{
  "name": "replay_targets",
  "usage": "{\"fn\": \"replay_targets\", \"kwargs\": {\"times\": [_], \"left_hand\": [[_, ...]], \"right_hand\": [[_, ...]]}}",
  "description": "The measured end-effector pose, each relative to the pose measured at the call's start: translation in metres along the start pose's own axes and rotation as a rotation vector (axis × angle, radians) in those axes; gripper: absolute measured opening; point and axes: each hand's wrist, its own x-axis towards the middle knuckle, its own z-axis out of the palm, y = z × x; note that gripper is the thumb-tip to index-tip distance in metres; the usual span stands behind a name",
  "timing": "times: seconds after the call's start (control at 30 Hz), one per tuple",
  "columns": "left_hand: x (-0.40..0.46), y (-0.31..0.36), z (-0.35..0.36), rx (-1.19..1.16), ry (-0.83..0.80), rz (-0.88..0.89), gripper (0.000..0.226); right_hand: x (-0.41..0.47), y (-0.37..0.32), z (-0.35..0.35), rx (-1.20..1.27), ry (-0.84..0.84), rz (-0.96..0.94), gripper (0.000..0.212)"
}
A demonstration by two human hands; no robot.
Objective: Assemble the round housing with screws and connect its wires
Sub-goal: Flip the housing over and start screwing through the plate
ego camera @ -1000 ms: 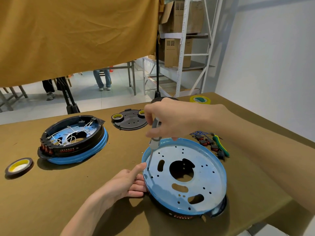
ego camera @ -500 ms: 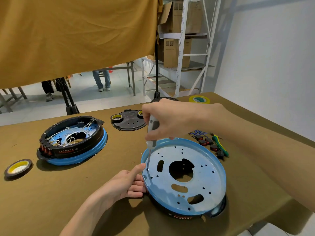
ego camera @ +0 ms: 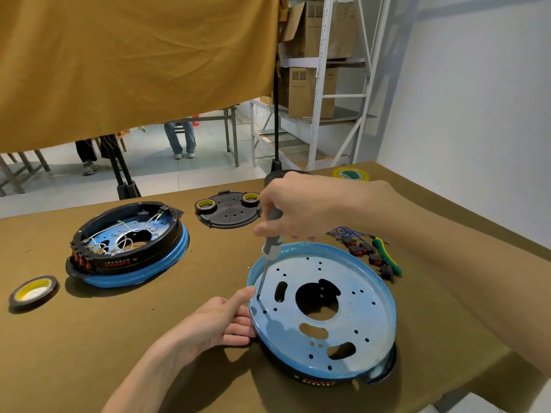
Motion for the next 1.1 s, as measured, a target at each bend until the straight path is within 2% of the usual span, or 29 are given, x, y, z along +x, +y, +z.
{"fn": "replay_targets", "kwargs": {"times": [0.13, 0.3, 0.4, 0.6, 0.77, 0.9, 1.0, 1.1], "left_hand": [[-0.001, 0.000, 0.000, -0.004, -0.005, 0.011, 0.093], [-0.001, 0.001, 0.002, -0.007, 0.017, -0.001, 0.076], [-0.001, 0.001, 0.002, -0.018, 0.016, -0.011, 0.071], [0.000, 0.001, 0.001, -0.009, 0.010, -0.016, 0.078], [0.000, -0.002, -0.001, -0.007, -0.007, 0.000, 0.087], [0.001, -0.001, -0.001, 0.003, 0.000, -0.005, 0.088], [0.002, 0.000, 0.001, 0.015, 0.007, -0.004, 0.082], [0.001, -0.001, 0.001, 0.014, 0.006, -0.006, 0.067]], "right_hand": [[-0.005, 0.004, -0.003, 0.082, -0.109, -0.044, 0.037], [-0.005, 0.000, -0.004, 0.200, -0.034, -0.087, 0.020], [-0.005, -0.003, -0.007, 0.172, -0.018, -0.092, 0.018], [-0.002, -0.011, 0.000, 0.049, 0.045, -0.044, 0.026], [-0.006, -0.009, -0.004, 0.039, -0.074, -0.080, 0.028], [-0.006, -0.009, -0.001, 0.041, -0.038, -0.086, 0.024], [-0.007, -0.007, -0.001, 0.050, -0.025, -0.067, 0.026], [-0.008, -0.005, -0.001, 0.063, -0.025, -0.049, 0.027]]}}
